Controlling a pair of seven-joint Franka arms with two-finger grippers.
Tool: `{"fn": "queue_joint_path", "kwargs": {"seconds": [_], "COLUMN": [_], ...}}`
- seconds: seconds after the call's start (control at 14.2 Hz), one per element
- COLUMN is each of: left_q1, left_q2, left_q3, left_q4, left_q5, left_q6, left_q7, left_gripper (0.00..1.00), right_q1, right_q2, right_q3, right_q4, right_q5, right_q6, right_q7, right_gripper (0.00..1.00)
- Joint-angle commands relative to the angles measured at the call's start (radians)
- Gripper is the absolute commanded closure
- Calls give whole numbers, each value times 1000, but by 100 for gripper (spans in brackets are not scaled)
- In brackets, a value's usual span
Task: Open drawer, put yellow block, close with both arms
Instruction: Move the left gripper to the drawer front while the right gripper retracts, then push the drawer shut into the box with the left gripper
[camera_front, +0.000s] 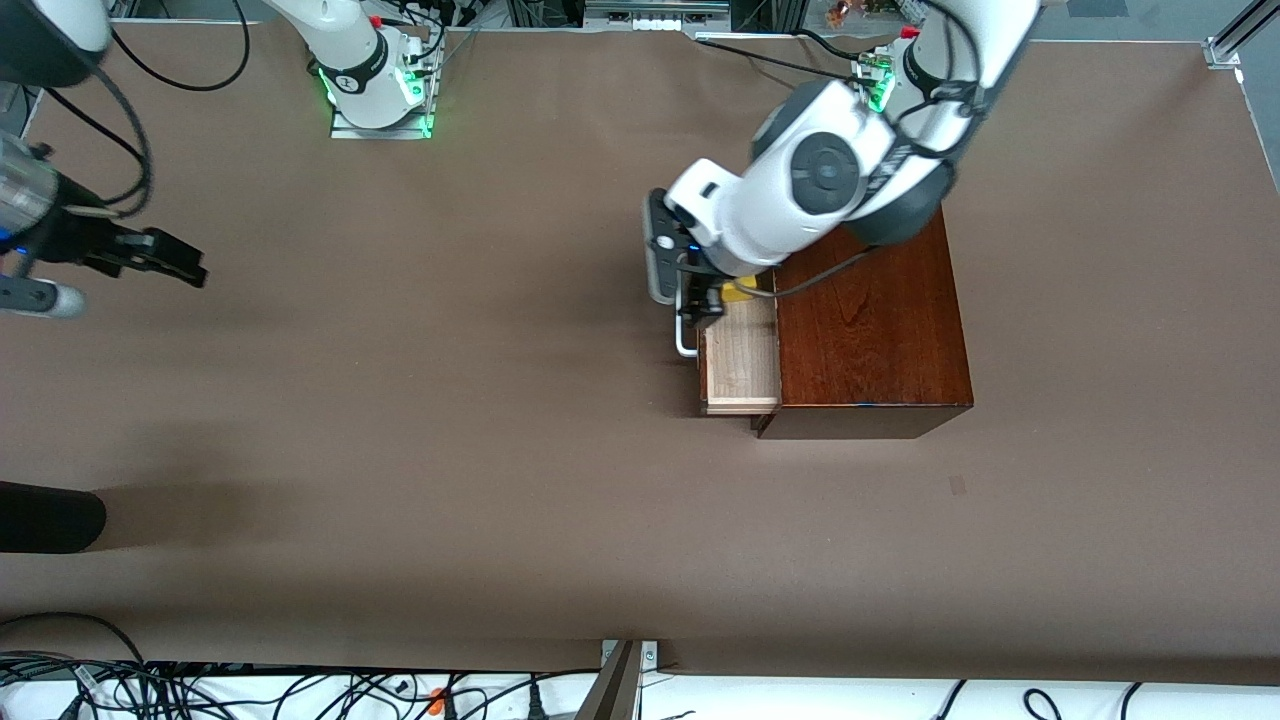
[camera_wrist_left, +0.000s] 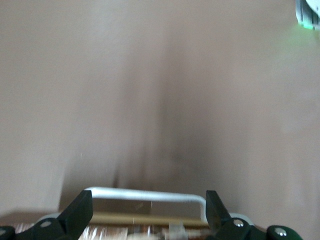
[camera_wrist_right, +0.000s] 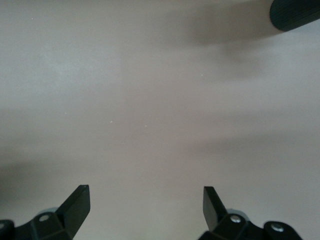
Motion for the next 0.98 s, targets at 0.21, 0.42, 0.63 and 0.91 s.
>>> {"fn": "queue_joint_path", "kwargs": {"seconds": [0.21,0.42,0.63,0.91], "left_q1": [-91,-92,-82,-73], "left_q2": [103,117,114,99], "left_q3": [7,8,8,17], "left_q4": [7,-17,-65,-71], "left_q5": [215,245,309,326], "left_q6": [94,109,105,13], "left_q7": [39,42,42,33], "left_gripper": [0,0,0,0], "right_q1": [-55,-55,-33,-25], "right_q2": [-45,-51,-53,-53], "right_q3": [21,21,-5,-16], "right_q4": [-32,-29,-24,-24], "right_q5": [-14,-14,-14,-14], "right_q6": [-9,-20,-23,-23], "right_q7": [-97,-95,-97,-94], "right_gripper": [0,0,0,0]}}
